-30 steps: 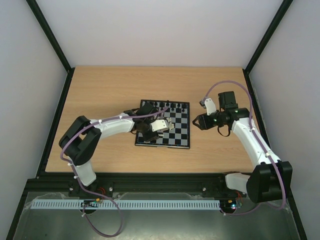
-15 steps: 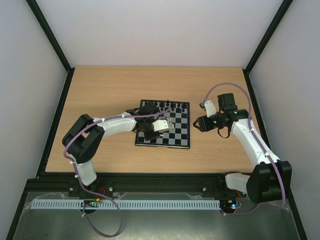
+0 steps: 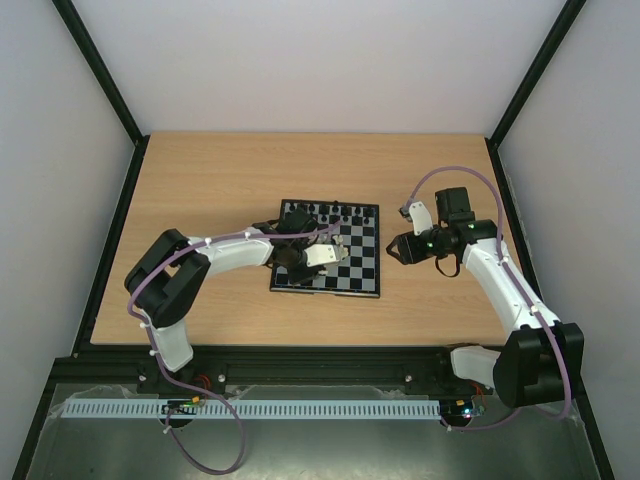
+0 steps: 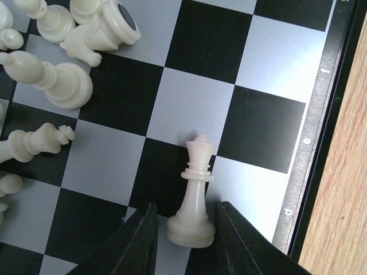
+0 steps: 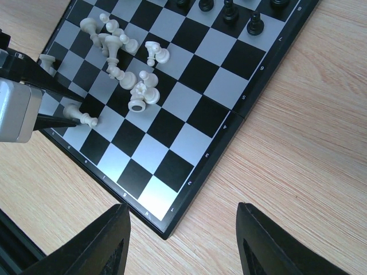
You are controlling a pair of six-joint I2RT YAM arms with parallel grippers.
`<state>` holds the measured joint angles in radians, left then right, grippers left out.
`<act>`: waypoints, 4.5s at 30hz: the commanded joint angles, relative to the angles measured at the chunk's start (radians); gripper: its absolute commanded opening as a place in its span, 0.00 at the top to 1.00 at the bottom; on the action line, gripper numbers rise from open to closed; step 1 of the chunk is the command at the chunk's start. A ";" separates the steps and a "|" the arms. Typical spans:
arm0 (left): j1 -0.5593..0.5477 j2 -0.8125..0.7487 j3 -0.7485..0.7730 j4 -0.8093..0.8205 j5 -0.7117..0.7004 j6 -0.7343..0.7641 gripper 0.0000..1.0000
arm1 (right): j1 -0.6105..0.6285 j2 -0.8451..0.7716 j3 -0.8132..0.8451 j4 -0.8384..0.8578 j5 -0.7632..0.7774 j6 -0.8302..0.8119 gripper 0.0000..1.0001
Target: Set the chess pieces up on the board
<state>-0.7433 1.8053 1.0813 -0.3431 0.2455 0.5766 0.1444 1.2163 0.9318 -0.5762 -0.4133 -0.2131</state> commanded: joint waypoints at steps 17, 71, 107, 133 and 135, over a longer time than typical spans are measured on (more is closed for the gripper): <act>0.044 -0.116 0.054 -0.044 0.218 -0.208 0.83 | 0.003 0.171 0.185 0.092 -0.174 0.294 0.48; 0.134 -0.303 -0.024 0.156 0.327 -0.501 0.84 | 0.214 0.444 0.253 0.268 -0.642 0.660 0.79; 0.207 -0.313 -0.037 0.063 0.245 -0.401 0.54 | 0.215 0.422 0.344 0.161 -0.413 0.389 0.93; 0.482 -0.346 -0.168 0.057 0.233 -0.425 0.47 | 0.589 0.220 0.111 0.134 0.277 -0.327 0.95; 0.482 -0.350 -0.174 0.060 0.233 -0.426 0.47 | 0.606 0.218 0.096 0.134 0.283 -0.345 0.95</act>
<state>-0.2668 1.4841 0.9272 -0.2996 0.4778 0.1497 0.7208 1.4593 1.0611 -0.4431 -0.2283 -0.4595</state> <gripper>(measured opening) 0.534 0.089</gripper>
